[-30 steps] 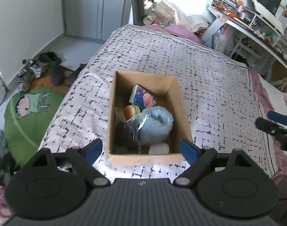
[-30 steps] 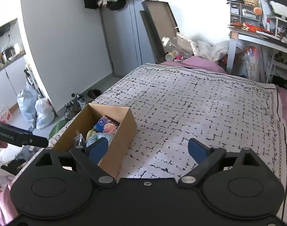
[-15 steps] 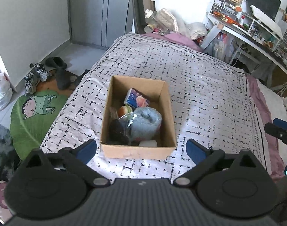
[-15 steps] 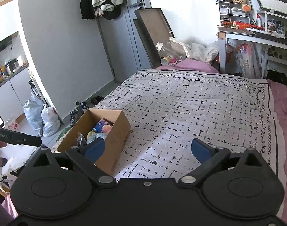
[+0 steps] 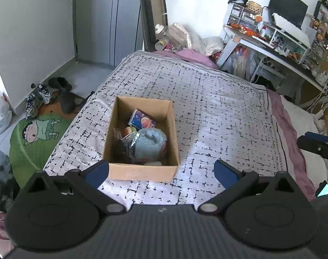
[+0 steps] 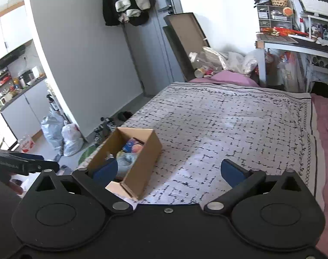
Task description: Organize soft objects
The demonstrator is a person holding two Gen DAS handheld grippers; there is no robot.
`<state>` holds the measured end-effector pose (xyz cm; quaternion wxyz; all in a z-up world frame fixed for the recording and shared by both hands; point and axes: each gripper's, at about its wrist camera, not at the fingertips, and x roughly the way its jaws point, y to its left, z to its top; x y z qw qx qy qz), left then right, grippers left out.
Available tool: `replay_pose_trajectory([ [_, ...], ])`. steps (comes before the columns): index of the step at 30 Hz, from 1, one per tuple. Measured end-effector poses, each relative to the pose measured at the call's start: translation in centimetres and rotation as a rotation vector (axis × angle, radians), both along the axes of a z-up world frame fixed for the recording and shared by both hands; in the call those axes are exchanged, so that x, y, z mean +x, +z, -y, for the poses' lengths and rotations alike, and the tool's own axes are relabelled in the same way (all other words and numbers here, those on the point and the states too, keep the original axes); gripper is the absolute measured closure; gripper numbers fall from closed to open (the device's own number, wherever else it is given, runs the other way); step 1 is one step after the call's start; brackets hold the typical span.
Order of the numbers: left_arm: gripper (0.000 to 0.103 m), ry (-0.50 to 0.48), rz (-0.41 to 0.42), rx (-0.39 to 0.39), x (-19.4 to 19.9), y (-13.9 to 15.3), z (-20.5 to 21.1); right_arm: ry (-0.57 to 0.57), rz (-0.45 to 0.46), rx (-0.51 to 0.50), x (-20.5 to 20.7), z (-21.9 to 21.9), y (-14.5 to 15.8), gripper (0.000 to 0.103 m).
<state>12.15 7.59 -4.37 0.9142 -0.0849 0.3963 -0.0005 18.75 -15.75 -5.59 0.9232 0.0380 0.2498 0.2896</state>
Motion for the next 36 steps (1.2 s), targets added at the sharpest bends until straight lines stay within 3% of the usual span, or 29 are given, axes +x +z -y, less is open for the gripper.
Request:
replay_pose_trajectory([
  [13, 0.000, 0.006, 0.042, -0.024, -2.8, 1.0, 1.4, 0.067, 0.001, 0.007, -1.9, 0.0, 0.6, 0.000],
  [26, 0.000, 0.001, 0.069, -0.057, -4.6, 1.0, 2.3, 0.057, -0.028, 0.043, -3.0, 0.6, 0.6, 0.000],
  [36, 0.000, 0.018, 0.095, -0.069, -5.1, 1.3, 2.3, 0.070, -0.039, 0.014, -3.3, 0.2, -0.2, 0.000],
])
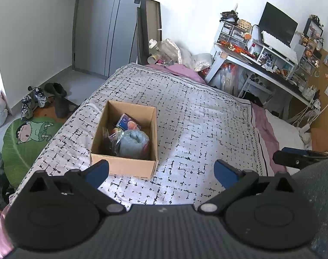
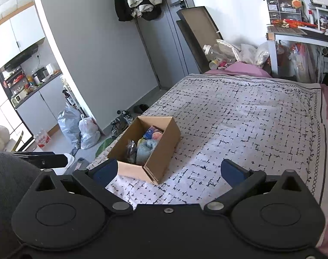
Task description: Organize soft objects
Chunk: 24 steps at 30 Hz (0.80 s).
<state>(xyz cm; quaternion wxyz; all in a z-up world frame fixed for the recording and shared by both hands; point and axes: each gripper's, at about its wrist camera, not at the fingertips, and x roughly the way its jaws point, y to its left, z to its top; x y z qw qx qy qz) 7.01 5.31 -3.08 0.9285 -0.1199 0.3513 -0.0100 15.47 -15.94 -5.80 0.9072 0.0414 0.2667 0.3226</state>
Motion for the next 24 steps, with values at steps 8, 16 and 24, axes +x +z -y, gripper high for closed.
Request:
replay_pose_trajectory([
  [8, 0.000, 0.006, -0.007, -0.023, 0.09, -0.32, -0.07, -0.003, 0.014, -0.029, -0.20, -0.16, 0.33, 0.000],
  [16, 0.000, 0.009, -0.004, -0.022, 0.16, -0.38, 0.08, -0.007, 0.013, -0.039, -0.17, -0.19, 0.34, 0.000],
  [24, 0.000, 0.011, -0.002, -0.017, 0.14, -0.32, 0.10, -0.012, 0.024, -0.057, -0.35, -0.34, 0.51, 0.000],
])
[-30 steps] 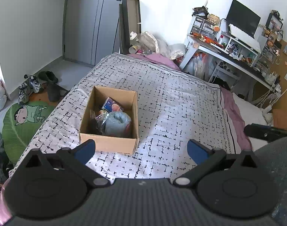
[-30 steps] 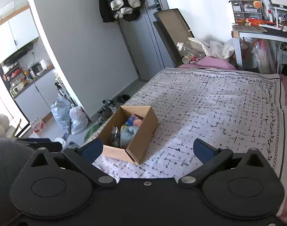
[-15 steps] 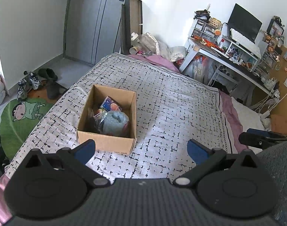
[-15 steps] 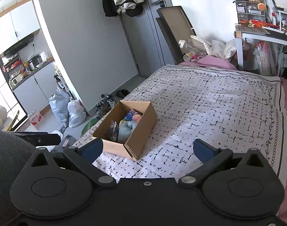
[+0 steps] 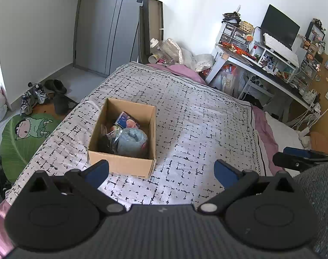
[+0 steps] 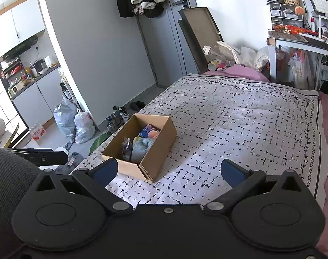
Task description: Organize soft objects
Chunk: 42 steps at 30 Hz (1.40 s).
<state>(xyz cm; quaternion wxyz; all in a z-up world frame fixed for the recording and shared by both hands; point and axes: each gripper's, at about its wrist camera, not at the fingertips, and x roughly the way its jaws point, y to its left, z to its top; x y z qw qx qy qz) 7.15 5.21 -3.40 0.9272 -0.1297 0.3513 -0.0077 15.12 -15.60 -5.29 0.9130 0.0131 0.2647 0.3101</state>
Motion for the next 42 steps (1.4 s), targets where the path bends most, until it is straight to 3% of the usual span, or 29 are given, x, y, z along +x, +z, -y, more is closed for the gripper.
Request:
replay_pose_trajectory([
  [42, 0.000, 0.001, 0.005, 0.003, 0.05, 0.12, 0.14, -0.029, 0.014, -0.032, -0.39, -0.04, 0.52, 0.000],
])
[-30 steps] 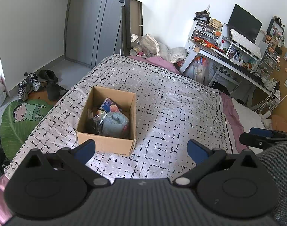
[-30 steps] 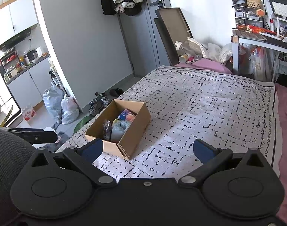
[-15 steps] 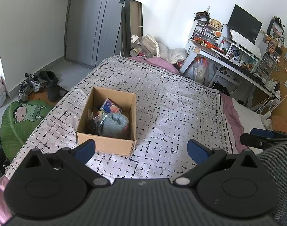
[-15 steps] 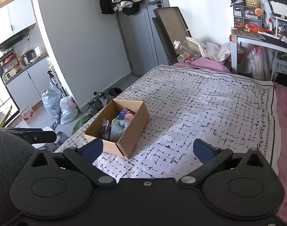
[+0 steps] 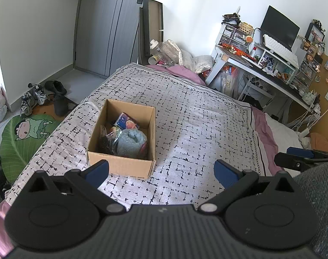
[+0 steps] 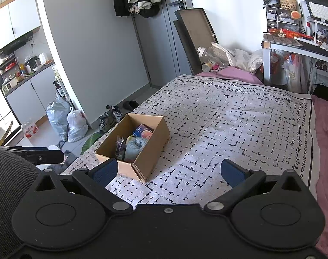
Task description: Organize soft objects
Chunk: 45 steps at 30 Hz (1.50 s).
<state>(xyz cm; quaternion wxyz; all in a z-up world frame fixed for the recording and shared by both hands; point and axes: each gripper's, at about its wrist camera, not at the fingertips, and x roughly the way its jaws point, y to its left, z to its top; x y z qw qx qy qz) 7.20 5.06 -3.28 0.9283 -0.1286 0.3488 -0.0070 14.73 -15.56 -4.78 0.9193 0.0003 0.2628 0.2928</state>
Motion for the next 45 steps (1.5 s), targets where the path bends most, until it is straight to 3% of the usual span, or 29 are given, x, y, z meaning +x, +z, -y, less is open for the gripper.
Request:
replay_pose_trajectory([
  [45, 0.000, 0.006, 0.016, 0.012, -0.04, 0.28, 0.08, -0.003, 0.007, -0.008, -0.03, -0.04, 0.02, 0.000],
])
